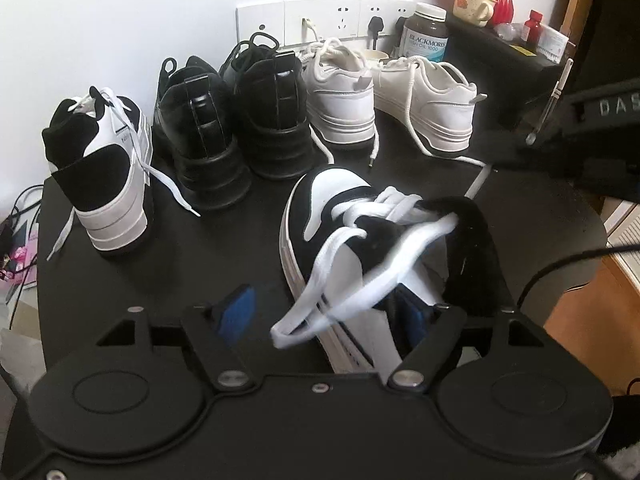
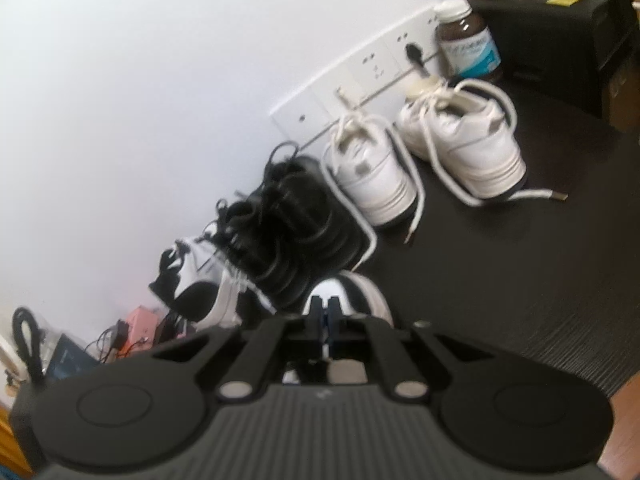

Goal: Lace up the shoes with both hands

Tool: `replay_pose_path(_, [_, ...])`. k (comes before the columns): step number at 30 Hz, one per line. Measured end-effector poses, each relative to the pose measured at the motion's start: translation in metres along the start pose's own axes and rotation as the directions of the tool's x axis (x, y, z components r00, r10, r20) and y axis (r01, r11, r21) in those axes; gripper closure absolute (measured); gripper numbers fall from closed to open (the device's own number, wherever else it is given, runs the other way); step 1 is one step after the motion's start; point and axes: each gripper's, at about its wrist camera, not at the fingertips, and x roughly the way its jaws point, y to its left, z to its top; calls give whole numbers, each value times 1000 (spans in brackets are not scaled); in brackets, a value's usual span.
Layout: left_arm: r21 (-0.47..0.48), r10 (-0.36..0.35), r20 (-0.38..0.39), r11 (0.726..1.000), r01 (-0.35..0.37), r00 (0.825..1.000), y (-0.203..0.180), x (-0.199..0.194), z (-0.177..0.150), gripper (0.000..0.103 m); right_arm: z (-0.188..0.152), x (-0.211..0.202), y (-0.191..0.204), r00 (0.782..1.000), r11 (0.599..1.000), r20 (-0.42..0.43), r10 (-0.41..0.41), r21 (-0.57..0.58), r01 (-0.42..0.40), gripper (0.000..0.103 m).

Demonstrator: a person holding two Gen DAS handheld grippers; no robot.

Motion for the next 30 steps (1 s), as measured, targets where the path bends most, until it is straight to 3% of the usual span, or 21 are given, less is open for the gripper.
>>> replay_pose_path(4, [-12,-7,33,1000,7,999,-2,-7,-1,35,7,-7,-14,1000,999,21,-19,31,19,101])
replay_pose_path(7, [-32,-9,85,999,12,996,-1,-13,1,35,7,-13,-24,999,998,35,-38,46,37,101])
replay_pose_path(10, [-40,-11,56,999,13,998,0,-5,0,34,9,-21,-28,996,998,68,-53,43,51,101])
replay_pose_path(15, [-57,-12,78,998,17,997,-2,-4,-8,35,16,-34,-36,988,993,101,-116,26,114,101])
replay_pose_path(24, [-106,-12,126,994,25,992,3,-6,-16,34,25,-51,-67,950,952,104,-296,110,285,101])
replay_pose_path(30, [-118,-36,125,992,51,991,7,-1,-17,33,26,-59,-76,911,919,129,-392,104,381,101])
